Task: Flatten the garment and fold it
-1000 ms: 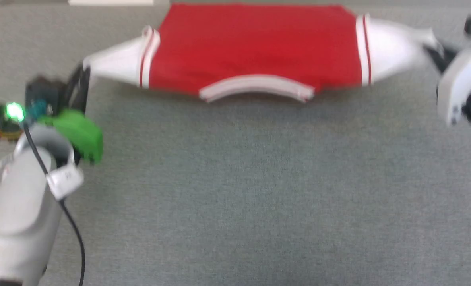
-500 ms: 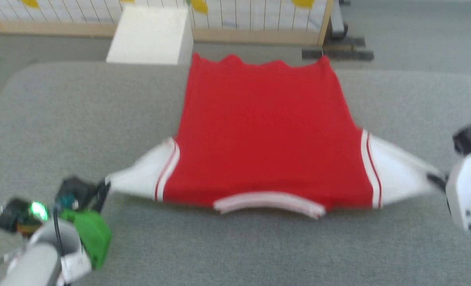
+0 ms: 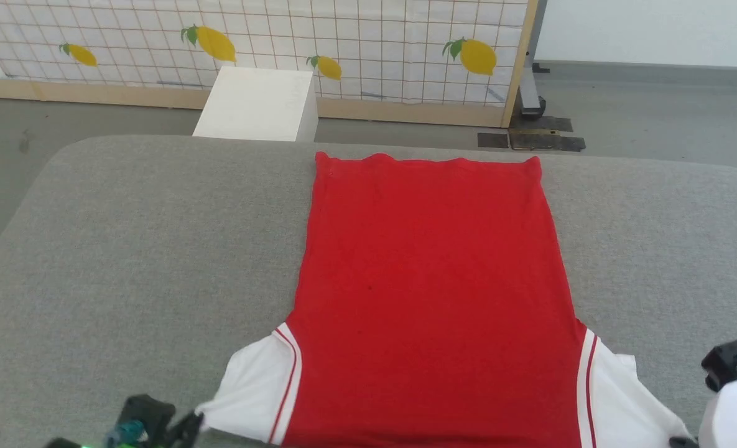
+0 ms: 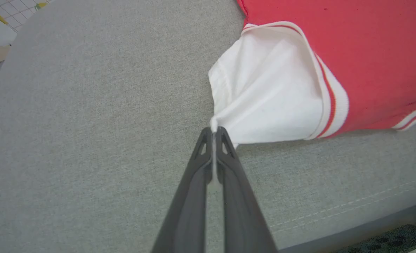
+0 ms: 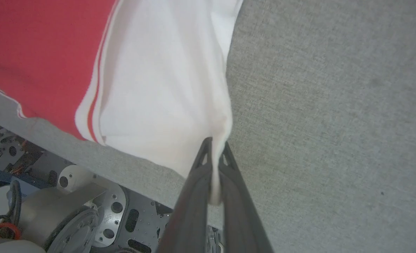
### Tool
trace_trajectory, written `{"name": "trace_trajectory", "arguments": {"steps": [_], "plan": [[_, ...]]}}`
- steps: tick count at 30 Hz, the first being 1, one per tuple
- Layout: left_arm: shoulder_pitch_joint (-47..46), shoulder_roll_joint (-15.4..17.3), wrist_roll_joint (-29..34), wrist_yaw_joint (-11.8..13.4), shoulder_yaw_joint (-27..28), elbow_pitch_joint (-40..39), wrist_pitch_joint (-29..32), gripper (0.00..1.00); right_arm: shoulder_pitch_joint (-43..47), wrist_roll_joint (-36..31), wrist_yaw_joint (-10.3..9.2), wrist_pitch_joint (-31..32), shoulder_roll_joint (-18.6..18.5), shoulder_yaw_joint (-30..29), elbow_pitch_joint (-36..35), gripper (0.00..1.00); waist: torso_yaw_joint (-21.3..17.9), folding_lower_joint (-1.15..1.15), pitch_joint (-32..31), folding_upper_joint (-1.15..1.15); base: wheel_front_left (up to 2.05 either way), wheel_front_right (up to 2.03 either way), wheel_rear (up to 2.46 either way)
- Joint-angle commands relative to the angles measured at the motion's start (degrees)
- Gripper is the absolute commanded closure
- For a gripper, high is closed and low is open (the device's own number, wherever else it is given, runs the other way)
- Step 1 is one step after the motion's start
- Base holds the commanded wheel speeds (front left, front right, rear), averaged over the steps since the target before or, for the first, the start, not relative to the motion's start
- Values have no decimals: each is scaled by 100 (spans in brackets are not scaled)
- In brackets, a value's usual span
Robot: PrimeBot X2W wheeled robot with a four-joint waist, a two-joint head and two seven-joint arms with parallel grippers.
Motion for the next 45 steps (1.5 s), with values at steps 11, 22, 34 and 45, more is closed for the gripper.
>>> {"name": "trace_trajectory", "arguments": {"steps": [11, 22, 34, 45], "plan": [[-210, -514, -62, -115, -294, 156, -323, 100, 256, -684, -12, 222, 520, -865, -503, 0, 206, 1, 319, 0, 0, 0, 0], [-732, -778, 146, -5, -366, -647, -486, 100, -1654, -1036, -12, 349, 850, -1701, -732, 0, 794, 1, 1476, 0, 0, 0, 0], [-1235, -1200, 451, 61, -682, -1214, -602, 100, -4688, -1884, -12, 897, 812, -1523, 1051, 0, 1680, 1, 2823, 0, 0, 0, 0], [-1410, -1455, 539, 82, -870, -1224, -777, 100, -5923, -2537, -12, 840, 629, -1403, 2592, 0, 2124, 1, 3237, 0, 0, 0, 0]]}}
